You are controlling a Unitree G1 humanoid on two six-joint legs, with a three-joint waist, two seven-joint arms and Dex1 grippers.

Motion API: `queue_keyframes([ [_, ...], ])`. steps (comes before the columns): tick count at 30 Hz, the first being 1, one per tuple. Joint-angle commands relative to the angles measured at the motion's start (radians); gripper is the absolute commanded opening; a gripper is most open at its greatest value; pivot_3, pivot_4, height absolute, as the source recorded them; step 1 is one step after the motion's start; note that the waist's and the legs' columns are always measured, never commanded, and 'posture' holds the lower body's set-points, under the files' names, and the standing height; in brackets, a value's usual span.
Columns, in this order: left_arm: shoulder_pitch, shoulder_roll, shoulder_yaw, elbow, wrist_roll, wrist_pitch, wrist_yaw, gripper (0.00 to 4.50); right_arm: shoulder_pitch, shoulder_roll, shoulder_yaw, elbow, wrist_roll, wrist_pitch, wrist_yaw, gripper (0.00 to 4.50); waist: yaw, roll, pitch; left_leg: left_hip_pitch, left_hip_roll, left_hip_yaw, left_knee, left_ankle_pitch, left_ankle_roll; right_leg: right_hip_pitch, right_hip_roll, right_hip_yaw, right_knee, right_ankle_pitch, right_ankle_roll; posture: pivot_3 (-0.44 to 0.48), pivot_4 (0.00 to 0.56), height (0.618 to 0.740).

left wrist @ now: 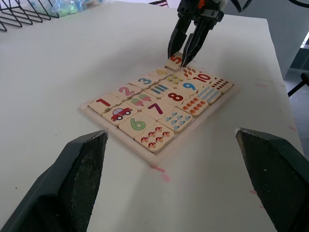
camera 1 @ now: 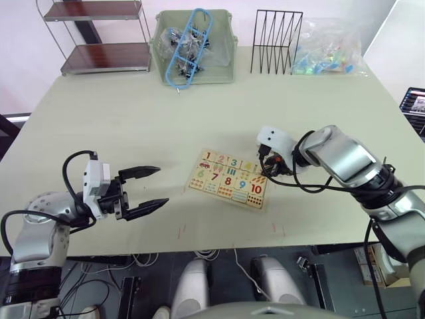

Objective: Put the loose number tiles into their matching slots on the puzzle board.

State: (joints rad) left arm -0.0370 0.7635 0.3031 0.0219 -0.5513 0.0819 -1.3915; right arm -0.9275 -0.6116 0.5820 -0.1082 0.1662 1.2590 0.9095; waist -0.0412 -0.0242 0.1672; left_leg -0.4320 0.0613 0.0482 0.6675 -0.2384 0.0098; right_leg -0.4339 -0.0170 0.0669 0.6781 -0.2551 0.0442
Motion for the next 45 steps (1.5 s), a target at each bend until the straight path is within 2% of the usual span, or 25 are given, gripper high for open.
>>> queue_keyframes([
  [1,0.004,0.009,0.011,-0.027,-0.013,-0.011,0.002,4.5,-0.028,0.003,-0.001,-0.015,0.005,-0.012,-0.005,0.86,0.0,0.0,0.0,0.0,0.0,0.0,0.0,0.0,0.0,0.0,0.0,0.0,0.0,0.0,0.0,0.0,0.15,0.74],
  [29,0.012,0.002,0.008,-0.029,-0.013,-0.011,0.008,4.5,-0.027,0.004,0.022,0.019,-0.013,-0.082,0.012,0.86,0.0,0.0,0.0,0.0,0.0,0.0,0.0,0.0,0.0,0.0,0.0,0.0,0.0,0.0,0.0,0.0,0.15,0.74],
  [32,0.01,0.002,0.007,-0.027,-0.013,-0.012,0.008,4.5,-0.025,-0.002,0.025,0.014,-0.013,-0.088,0.018,2.32,0.0,0.0,0.0,0.0,0.0,0.0,0.0,0.0,0.0,0.0,0.0,0.0,0.0,0.0,0.0,0.0,0.15,0.74],
  [33,0.009,0.001,0.007,-0.027,-0.013,-0.012,0.008,4.5,-0.025,-0.003,0.025,0.013,-0.012,-0.088,0.019,2.69,0.0,0.0,0.0,0.0,0.0,0.0,0.0,0.0,0.0,0.0,0.0,0.0,0.0,0.0,0.0,0.0,0.15,0.74],
  [34,0.008,0.001,0.006,-0.026,-0.013,-0.012,0.007,4.5,-0.026,-0.005,0.024,0.012,-0.01,-0.087,0.022,2.75,0.0,0.0,0.0,0.0,0.0,0.0,0.0,0.0,0.0,0.0,0.0,0.0,0.0,0.0,0.0,0.0,0.15,0.74],
  [35,0.008,0.001,0.006,-0.026,-0.014,-0.012,0.007,4.5,-0.026,-0.007,0.021,0.012,-0.008,-0.087,0.024,3.4,0.0,0.0,0.0,0.0,0.0,0.0,0.0,0.0,0.0,0.0,0.0,0.0,0.0,0.0,0.0,0.0,0.15,0.74],
  [38,0.009,0.0,0.006,-0.026,-0.015,-0.012,0.006,4.5,-0.031,-0.015,0.005,0.019,-0.005,-0.09,0.032,4.47,0.0,0.0,0.0,0.0,0.0,0.0,0.0,0.0,0.0,0.0,0.0,0.0,0.0,0.0,0.0,0.0,0.15,0.74],
  [45,0.01,0.001,0.008,-0.025,-0.014,-0.013,0.006,4.5,-0.021,-0.051,-0.058,0.009,0.026,-0.112,0.059,4.47,0.0,0.0,0.0,0.0,0.0,0.0,0.0,0.0,0.0,0.0,0.0,0.0,0.0,0.0,0.0,0.0,0.15,0.74],
])
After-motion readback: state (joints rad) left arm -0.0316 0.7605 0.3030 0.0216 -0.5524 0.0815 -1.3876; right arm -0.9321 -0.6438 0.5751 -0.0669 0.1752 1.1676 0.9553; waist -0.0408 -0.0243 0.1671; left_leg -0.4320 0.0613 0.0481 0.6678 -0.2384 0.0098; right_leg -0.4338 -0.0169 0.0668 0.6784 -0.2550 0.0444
